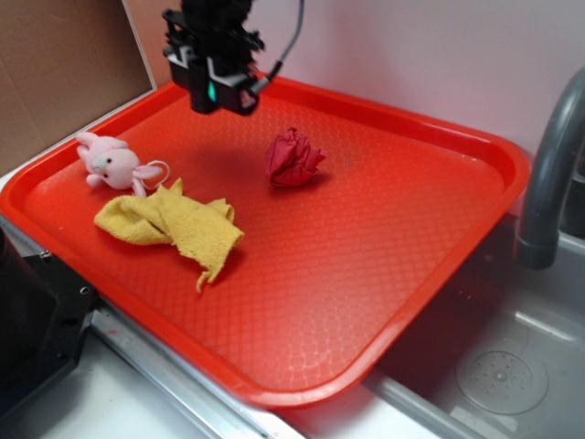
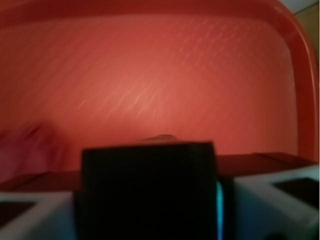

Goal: Grab the black box.

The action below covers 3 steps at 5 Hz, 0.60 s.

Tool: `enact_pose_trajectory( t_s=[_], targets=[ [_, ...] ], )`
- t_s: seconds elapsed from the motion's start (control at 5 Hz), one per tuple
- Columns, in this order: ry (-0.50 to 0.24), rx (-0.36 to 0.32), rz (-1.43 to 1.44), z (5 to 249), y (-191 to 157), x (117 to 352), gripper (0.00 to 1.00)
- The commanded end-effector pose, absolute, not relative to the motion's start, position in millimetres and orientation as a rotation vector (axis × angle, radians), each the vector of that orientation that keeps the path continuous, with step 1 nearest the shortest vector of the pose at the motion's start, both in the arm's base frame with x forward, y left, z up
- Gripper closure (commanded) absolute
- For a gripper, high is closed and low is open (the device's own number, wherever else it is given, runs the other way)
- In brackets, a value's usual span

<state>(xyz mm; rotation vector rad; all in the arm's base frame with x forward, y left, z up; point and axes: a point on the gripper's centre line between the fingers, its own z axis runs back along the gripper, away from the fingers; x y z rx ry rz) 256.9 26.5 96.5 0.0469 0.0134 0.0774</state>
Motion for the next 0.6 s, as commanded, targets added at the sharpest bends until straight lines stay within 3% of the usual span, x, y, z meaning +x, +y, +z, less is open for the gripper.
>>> enact_pose_trajectory(
  t_s=[0.0, 0.2, 0.4],
  targets=[
    [-0.087, -0.043, 0.012, 167.2, 12.5, 214.7, 1.0],
    [-0.122, -0.01, 0.004, 169.5, 2.7, 193.3, 1.0],
    [-0.117, -0.014, 0.055, 157.7, 7.9, 191.2, 1.0]
  ],
)
